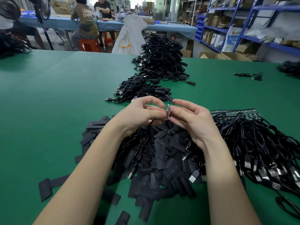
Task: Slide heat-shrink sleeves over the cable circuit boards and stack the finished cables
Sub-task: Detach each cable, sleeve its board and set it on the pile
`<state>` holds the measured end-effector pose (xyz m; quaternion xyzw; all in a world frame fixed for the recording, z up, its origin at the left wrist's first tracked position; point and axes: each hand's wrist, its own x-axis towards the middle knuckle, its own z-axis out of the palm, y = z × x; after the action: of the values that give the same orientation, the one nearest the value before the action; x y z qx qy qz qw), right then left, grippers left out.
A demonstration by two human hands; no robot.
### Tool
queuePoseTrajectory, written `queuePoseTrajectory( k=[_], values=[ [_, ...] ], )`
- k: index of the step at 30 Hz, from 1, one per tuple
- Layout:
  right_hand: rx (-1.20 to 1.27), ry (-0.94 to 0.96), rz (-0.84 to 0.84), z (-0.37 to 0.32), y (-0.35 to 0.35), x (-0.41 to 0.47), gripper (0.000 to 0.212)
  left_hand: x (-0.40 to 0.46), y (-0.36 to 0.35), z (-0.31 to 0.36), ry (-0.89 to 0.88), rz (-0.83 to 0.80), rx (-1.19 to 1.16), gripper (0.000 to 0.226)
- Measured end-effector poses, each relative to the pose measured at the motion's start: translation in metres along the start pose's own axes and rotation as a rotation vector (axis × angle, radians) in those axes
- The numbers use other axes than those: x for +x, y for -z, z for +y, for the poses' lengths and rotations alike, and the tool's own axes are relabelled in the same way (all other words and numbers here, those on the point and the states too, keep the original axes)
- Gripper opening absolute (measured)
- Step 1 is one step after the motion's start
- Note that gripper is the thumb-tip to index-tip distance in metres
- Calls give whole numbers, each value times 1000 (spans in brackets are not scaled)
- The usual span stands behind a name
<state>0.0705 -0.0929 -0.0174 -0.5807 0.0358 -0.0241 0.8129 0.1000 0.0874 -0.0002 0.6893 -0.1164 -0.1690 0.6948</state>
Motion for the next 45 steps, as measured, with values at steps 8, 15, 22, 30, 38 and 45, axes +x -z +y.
queuePoseTrajectory(
  k=[8,15,22,30,38,45],
  values=[
    [259,56,101,-7,-3,-2,17,0,-3,0,-2,-29,50,20],
    [235,85,108,-7,-9,-2,26,1,-2,-2,-11,-19,71,19],
    [185,112,114,-5,-9,-2,39,2,-2,-3,-16,-25,79,19],
    [218,8,26,-6,-3,-3,43,3,0,-4,-36,-4,120,21],
    [112,4,42,-2,-6,0,30,4,-1,-6,-104,18,140,22],
    [205,-2,140,-1,-7,-1,28,3,4,-6,-73,15,239,19]
  ],
)
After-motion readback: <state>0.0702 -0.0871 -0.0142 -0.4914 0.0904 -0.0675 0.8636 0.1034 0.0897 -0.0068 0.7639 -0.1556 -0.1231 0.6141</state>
